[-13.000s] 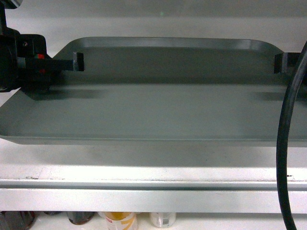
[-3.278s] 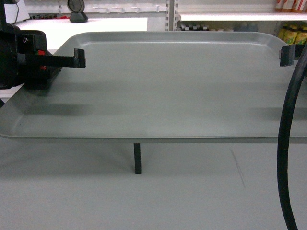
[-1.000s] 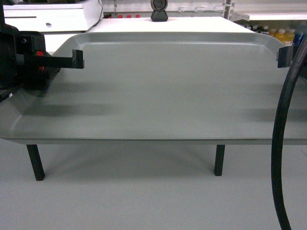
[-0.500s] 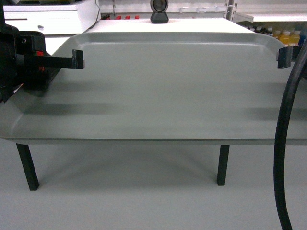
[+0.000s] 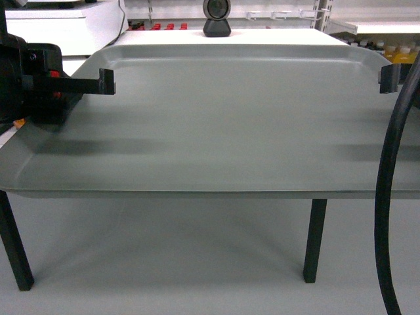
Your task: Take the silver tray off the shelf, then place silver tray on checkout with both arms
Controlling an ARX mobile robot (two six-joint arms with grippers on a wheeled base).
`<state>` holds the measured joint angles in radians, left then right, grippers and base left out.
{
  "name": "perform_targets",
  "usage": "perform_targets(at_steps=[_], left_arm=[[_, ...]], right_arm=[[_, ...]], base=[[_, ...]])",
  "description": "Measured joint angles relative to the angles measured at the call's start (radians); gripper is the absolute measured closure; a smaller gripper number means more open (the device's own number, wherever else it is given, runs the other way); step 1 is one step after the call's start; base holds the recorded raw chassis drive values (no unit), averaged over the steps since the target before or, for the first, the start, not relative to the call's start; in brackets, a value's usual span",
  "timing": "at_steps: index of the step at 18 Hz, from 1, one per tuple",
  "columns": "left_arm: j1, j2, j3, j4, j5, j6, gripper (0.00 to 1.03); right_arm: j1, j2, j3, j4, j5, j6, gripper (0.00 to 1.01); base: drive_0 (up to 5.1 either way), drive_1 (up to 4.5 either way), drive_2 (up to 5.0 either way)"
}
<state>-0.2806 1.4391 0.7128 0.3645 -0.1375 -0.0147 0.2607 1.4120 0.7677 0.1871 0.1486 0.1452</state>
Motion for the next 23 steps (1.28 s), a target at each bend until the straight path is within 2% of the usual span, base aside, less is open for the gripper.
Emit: perform_targets(at_steps=[23], left_arm=[[0.0, 0.001, 0.002, 0.001, 0.0, 0.001, 0.99]], right_arm=[[0.0, 0.0, 0.0, 0.0, 0.001, 0.0, 0.98]], base=[[0.1, 4.23, -4.1]])
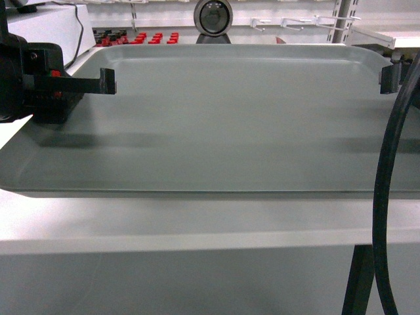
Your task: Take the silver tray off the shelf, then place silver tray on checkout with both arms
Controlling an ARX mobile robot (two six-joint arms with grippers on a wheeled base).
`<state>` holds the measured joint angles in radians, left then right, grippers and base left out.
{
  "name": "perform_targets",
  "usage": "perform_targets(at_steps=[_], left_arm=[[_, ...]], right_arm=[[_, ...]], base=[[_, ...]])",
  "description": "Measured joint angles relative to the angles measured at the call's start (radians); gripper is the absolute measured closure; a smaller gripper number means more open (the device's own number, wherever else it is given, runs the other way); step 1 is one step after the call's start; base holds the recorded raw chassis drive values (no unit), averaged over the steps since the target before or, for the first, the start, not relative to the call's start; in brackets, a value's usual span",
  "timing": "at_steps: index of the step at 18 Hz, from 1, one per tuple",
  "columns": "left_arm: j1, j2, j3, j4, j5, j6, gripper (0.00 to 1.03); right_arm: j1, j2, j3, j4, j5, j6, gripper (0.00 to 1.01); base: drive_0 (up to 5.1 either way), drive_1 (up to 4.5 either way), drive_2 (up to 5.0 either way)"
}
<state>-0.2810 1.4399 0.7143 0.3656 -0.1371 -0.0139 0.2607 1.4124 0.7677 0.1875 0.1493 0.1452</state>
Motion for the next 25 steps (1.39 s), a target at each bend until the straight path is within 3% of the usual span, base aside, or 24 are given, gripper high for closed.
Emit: perform_targets(at_steps=[25], left_arm=[[0.0, 0.001, 0.0, 0.001, 0.001, 0.0, 0.99]], right_arm=[[0.0, 0.0, 0.0, 0.0, 0.0, 0.0, 0.98]], base=[[0.1, 4.23, -4.1]])
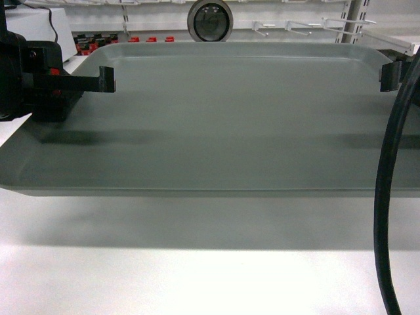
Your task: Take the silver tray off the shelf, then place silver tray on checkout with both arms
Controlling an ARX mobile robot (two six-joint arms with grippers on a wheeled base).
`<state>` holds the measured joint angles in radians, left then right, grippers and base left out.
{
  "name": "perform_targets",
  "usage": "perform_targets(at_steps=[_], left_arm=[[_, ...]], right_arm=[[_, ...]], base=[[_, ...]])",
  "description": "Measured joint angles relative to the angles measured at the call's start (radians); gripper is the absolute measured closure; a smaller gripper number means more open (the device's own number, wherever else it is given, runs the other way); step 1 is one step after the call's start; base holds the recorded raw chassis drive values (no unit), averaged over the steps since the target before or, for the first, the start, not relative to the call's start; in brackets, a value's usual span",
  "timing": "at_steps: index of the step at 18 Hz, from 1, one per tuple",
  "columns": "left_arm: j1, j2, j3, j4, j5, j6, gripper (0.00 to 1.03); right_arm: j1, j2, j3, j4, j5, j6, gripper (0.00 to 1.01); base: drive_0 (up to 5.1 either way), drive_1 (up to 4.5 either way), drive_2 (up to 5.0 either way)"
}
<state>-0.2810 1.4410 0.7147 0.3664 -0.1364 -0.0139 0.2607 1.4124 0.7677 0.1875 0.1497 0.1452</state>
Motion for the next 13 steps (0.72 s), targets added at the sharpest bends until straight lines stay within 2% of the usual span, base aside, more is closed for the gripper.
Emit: perform_targets(at_steps=[5, 6, 7, 8, 9, 11, 13], left_arm=[[0.0, 0.0, 0.0, 0.0, -0.001, 0.0, 0.99], [0.0, 0.0, 0.0, -0.004, -0.017, -0.002, 0.99], [-0.012, 0.0, 0.023, -0.077, -0.086, -0.018, 0.99], [-0.043, 0.016, 0.046, -0.117, -0.229, -0.034, 0.99], [-0.058, 0.034, 0.053, -0.108, -0.309, -0.035, 0.99], [-0.067, 0.077, 0.055, -0.094, -0.386, -0.03, 0.99], [-0.066, 0.137, 0.056, -0.074, -0.399, -0.019, 0.99]], right_arm=[[-0.001, 0.0, -0.002, 0.016, -0.011, -0.002, 0.98], [-0.02, 0.008, -0.025, 0.108, -0.076, -0.019, 0.98], [-0.034, 0.021, -0.027, 0.156, -0.157, -0.032, 0.98], [-0.039, 0.047, -0.022, 0.183, -0.204, -0.041, 0.98], [-0.039, 0.074, -0.016, 0.194, -0.221, -0.046, 0.98], [-0.039, 0.128, -0.003, 0.189, -0.237, -0.045, 0.98], [-0.039, 0.18, 0.018, 0.183, -0.244, -0.045, 0.98]], base=[[0.1, 4.23, -4.1], [0.1, 4.23, -4.1], [0.1, 4.23, -4.1], [0.1, 4.23, -4.1], [0.0, 0.0, 0.0], [0.0, 0.0, 0.0], [0.0, 0.0, 0.0]])
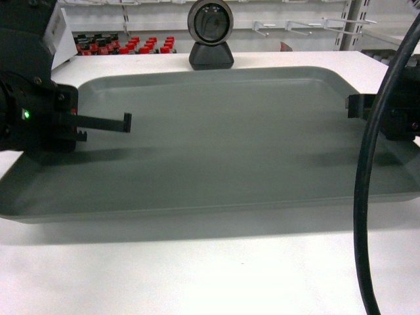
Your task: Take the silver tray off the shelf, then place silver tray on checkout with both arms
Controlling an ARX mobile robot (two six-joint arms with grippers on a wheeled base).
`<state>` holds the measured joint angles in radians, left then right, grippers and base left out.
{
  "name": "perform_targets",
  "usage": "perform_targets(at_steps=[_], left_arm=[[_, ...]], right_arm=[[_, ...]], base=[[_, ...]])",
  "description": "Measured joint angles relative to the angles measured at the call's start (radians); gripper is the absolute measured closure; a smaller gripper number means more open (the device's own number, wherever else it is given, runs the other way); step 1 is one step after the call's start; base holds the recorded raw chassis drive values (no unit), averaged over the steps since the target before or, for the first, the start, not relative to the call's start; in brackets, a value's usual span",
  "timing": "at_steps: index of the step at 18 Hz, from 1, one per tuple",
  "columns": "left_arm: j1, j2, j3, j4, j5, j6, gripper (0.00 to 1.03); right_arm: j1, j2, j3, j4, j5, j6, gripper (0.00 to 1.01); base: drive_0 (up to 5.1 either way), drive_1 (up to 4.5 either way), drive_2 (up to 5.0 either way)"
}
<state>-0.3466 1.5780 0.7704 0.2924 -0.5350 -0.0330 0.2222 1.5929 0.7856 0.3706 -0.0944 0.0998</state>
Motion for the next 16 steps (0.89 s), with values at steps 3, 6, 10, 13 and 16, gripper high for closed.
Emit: perform_targets(at_steps=[3, 6, 10, 13, 16], left_arm=[[0.013, 0.071, 0.007, 0.058, 0.013, 0.007, 0.99], [0.022, 0.113, 0.04, 0.12, 0.034, 0.034, 0.99], [0.027, 0.177, 0.132, 0.113, 0.06, 0.093, 0.99], [0.023, 0.185, 0.148, 0.042, 0.048, 0.068, 0.99], [0.021, 0.187, 0.153, 0.028, 0.045, 0.057, 0.99]], right_arm=[[-0.001, 0.061, 0.048, -0.008, 0.002, 0.0, 0.98], [-0.003, 0.077, 0.071, -0.021, 0.031, 0.008, 0.98], [-0.008, 0.14, 0.1, -0.028, 0.082, 0.029, 0.98], [-0.008, 0.168, 0.117, -0.02, 0.089, -0.015, 0.98], [-0.008, 0.175, 0.136, -0.038, 0.093, -0.034, 0.98]], base=[[0.0, 0.0, 0.0], [0.0, 0.0, 0.0], [0.0, 0.0, 0.0], [0.0, 0.0, 0.0], [0.0, 0.0, 0.0]])
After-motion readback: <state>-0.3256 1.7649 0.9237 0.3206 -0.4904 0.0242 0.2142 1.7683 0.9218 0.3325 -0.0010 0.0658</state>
